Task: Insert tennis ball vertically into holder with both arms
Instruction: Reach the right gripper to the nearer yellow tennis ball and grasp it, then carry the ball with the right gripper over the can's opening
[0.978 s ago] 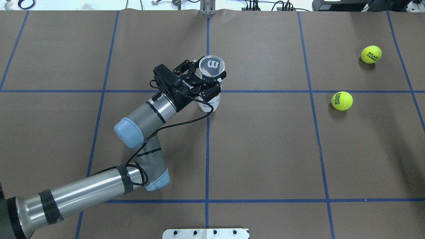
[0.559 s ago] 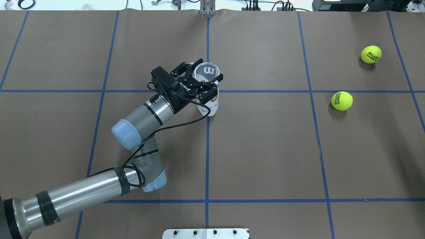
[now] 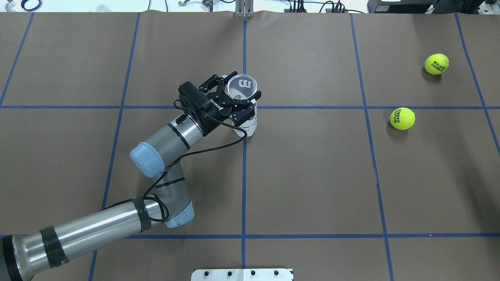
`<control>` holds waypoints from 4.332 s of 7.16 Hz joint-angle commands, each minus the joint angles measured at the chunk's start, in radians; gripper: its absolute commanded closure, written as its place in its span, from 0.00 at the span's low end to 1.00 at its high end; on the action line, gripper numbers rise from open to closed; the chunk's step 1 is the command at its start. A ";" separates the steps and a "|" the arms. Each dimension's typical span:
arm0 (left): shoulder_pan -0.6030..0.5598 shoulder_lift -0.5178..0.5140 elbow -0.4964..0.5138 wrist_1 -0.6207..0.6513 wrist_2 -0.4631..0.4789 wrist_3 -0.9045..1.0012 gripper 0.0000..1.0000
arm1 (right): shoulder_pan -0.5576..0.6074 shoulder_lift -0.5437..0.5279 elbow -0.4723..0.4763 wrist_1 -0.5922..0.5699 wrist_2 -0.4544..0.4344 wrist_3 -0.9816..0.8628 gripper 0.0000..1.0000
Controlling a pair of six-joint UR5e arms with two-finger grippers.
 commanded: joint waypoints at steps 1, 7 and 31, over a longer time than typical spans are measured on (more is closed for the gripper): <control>0.016 0.001 -0.001 0.009 -0.001 0.013 0.08 | 0.000 0.000 0.003 0.000 0.003 0.005 0.00; 0.030 -0.001 -0.001 0.009 -0.001 0.034 0.05 | -0.392 0.155 -0.020 0.130 -0.125 0.680 0.00; 0.039 -0.001 0.006 0.014 0.001 0.049 0.02 | -0.704 0.988 -0.017 -0.453 -0.314 1.212 0.68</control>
